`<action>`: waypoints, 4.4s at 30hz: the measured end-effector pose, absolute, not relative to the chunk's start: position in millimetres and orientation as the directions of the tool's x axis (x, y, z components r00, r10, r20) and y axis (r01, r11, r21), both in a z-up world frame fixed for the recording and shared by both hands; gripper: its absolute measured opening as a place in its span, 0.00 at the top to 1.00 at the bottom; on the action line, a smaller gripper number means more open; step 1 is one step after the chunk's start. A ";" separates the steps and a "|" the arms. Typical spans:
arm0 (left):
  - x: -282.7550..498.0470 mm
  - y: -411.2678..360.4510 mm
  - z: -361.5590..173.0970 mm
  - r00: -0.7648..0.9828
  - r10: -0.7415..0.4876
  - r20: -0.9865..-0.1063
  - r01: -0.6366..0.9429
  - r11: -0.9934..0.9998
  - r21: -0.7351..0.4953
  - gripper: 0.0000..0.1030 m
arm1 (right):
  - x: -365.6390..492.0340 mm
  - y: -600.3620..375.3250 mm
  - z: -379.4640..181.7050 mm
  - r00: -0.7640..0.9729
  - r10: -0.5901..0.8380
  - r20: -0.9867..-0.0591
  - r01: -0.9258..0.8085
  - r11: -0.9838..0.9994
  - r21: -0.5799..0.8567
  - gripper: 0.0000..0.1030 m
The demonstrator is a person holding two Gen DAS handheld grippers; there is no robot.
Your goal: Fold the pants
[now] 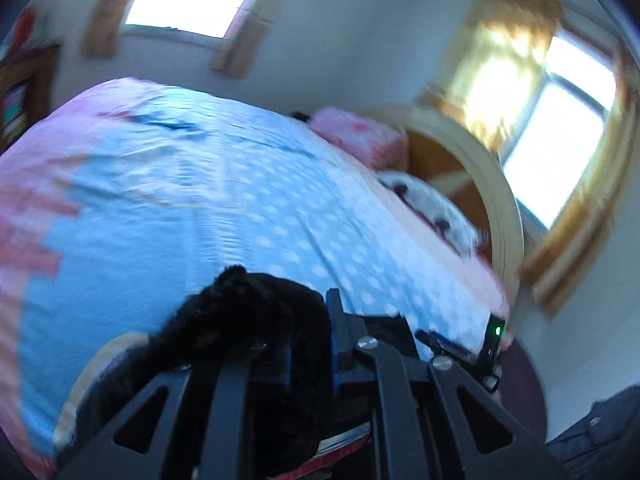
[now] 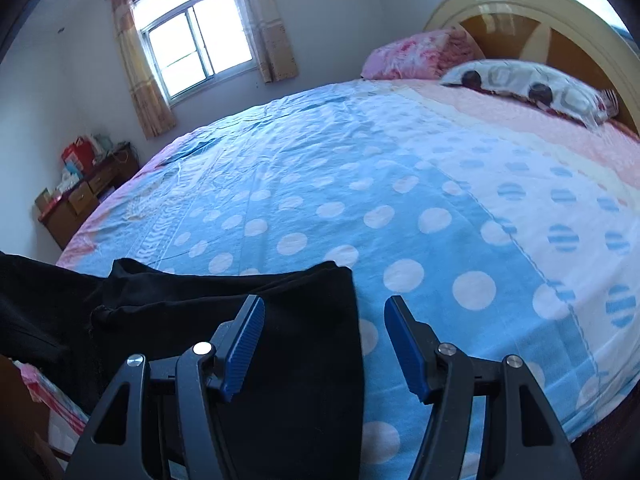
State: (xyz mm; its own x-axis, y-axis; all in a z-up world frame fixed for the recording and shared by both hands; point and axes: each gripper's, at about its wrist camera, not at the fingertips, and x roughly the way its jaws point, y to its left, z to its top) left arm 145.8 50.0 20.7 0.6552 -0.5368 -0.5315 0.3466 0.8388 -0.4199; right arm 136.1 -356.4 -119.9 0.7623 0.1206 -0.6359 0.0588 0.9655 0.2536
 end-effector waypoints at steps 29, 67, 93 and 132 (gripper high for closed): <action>210.4 249.7 -84.8 0.548 -0.149 -0.823 0.172 0.983 -0.064 0.69 | 131.5 -317.3 -142.3 0.705 0.115 -0.700 0.042 0.978 0.203 0.37; 159.2 242.0 -57.2 0.633 -0.342 -0.694 0.061 0.916 -0.397 0.89 | 124.2 -297.3 -123.8 0.761 0.102 -0.641 0.030 0.981 0.192 0.36; 221.6 -124.9 -53.7 0.274 -0.713 -0.646 0.443 0.690 -0.573 0.84 | 112.7 -381.8 -130.1 0.794 0.081 -0.602 0.150 0.934 0.324 0.36; 178.3 -59.9 -115.4 0.578 -0.249 -0.778 0.365 0.930 -0.026 0.11 | 115.9 -345.5 -115.2 0.616 0.341 -0.710 -0.120 0.932 0.343 0.88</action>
